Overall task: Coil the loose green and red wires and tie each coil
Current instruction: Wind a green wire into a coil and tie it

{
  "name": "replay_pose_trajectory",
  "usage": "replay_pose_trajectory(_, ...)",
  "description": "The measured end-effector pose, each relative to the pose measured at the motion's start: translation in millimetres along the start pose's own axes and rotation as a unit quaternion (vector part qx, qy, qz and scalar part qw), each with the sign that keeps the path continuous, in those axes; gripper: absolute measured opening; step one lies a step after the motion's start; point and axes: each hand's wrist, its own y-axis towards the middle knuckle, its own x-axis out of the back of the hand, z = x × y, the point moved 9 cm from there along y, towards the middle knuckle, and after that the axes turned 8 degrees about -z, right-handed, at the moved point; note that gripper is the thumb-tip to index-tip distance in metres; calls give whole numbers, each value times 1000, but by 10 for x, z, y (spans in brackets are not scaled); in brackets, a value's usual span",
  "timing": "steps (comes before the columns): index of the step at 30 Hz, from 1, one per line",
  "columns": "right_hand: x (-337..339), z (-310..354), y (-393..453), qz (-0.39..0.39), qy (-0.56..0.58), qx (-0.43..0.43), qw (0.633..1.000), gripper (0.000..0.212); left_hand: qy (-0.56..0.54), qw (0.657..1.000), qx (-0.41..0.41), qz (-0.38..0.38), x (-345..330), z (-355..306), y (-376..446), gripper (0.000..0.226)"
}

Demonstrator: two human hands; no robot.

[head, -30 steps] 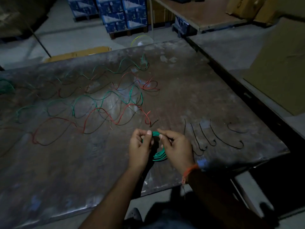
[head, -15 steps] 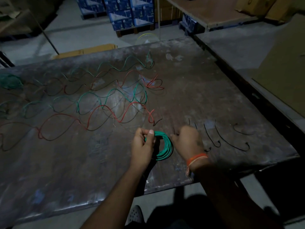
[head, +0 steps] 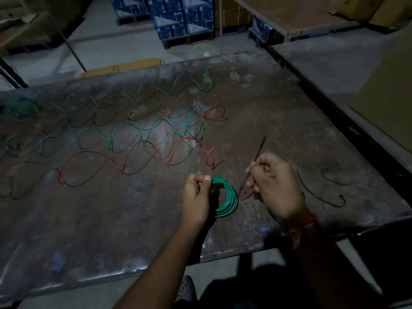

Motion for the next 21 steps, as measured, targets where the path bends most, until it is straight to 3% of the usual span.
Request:
replay_pose_trajectory(3,-54,141,-74,37,125,-9,991,19,-6,1000,2,-5,-3,-4,16,17)
replay_pose_trajectory(5,-110,118,-91,56,142,-7,988,23,0,1000,10,-16,18,24,34,15)
replay_pose_trajectory(9,-233,-50,-156,104,60,12,993,18,-4,999,22,-31,48,39,61,15)
replay_pose_trajectory(13,-359,-208,-200,103,-58,80,990,13,-7,999,27,-35,74,43,71,13)
replay_pose_trajectory(17,-467,-287,-265,90,-25,119,988,15,-49,998,43,1,-1,62,43,3)
replay_pose_trajectory(21,-486,-282,-319,78,18,140,987,35,-76,996,49,20,-51,-18,16,18)
